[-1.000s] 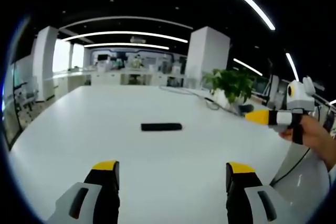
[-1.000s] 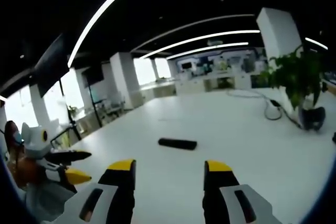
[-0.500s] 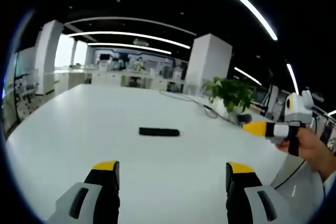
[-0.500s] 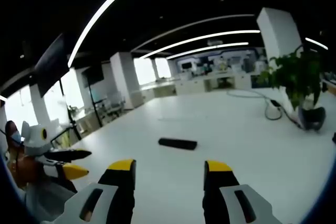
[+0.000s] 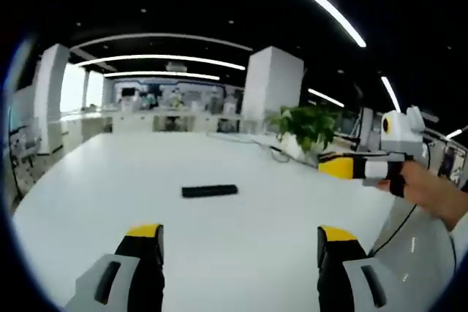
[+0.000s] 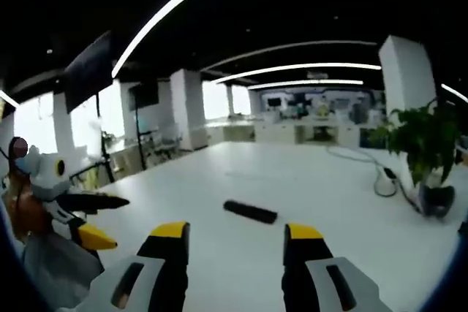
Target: Press the specified remote control buttons in sequence, fully releasing each button before pressing the next.
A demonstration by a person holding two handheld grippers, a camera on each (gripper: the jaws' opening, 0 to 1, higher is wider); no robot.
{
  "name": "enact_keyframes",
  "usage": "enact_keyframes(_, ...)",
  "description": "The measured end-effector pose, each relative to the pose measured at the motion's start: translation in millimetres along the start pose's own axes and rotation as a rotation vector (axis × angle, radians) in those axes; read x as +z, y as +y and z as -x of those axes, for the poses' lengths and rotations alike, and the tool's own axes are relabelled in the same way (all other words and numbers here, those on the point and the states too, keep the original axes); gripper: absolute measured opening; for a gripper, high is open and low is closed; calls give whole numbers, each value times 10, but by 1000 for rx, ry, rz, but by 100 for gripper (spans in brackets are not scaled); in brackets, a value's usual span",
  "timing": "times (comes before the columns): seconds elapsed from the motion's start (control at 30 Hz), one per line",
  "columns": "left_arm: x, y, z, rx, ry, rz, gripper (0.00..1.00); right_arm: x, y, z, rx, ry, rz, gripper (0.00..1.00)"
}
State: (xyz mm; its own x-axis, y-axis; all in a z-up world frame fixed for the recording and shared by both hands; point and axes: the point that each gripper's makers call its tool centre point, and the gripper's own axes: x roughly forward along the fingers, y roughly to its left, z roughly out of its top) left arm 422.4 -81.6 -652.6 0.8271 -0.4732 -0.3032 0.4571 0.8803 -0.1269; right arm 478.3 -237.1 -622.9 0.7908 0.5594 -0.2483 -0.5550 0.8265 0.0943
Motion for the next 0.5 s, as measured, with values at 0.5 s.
enact_keyframes(0.5,92,-76,-32,95,2,-326,86,-48,-31,23,-35,27,85,48)
